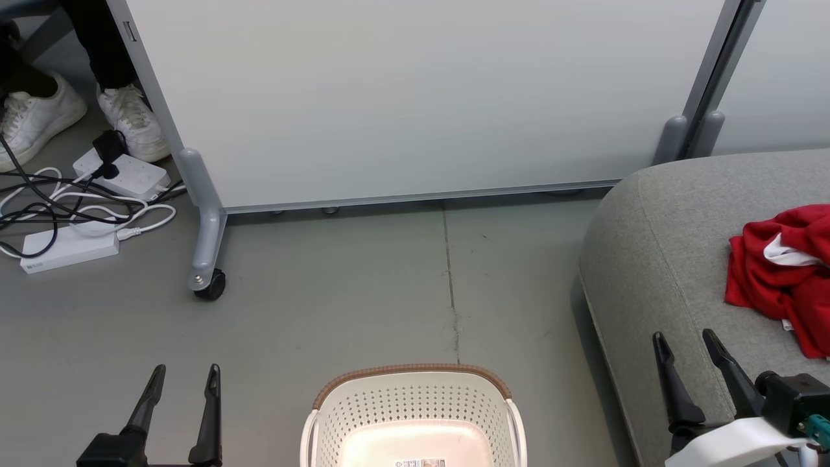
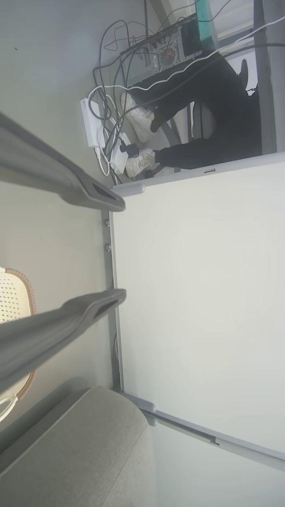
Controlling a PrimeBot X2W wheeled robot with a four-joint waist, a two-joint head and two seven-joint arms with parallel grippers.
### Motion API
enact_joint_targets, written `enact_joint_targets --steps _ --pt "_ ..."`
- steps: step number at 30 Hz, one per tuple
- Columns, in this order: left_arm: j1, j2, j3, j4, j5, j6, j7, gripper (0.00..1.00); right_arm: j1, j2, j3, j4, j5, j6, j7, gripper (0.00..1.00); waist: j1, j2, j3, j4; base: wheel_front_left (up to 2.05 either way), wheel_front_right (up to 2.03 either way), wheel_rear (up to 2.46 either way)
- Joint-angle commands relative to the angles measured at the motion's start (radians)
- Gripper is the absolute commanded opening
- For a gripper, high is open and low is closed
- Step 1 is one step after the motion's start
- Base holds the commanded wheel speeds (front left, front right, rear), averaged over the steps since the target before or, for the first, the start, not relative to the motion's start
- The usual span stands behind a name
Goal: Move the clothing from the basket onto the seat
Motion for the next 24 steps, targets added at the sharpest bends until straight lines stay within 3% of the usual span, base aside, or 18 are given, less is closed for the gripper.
enact_joint_targets --steps 1,2,3,24 --pt "-0.017 0.006 0.001 0.002 0.007 0.002 -0.002 1.00 0.003 -0.006 0.001 -0.001 0.003 0.000 -0.003 1.00 0.0000 0.0000 0.000 0.000 0.00 0.00 0.00" --pt "-0.016 0.009 -0.002 0.004 0.013 0.003 -0.002 1.00 0.002 -0.006 0.002 -0.001 0.005 0.000 -0.003 1.00 0.0000 0.0000 -0.001 0.000 0.00 0.00 0.00" --pt "0.002 0.000 -0.004 0.008 0.012 0.002 0.001 0.00 0.000 0.002 0.001 0.006 0.003 0.000 0.000 0.00 0.0000 0.0000 -0.001 0.000 0.00 0.00 0.00" --pt "-0.048 -0.063 0.092 0.053 -0.280 -0.057 0.070 0.00 -0.121 0.007 0.015 0.148 0.335 0.000 0.048 0.00 0.0000 0.0000 0.006 -0.008 0.00 0.00 0.00"
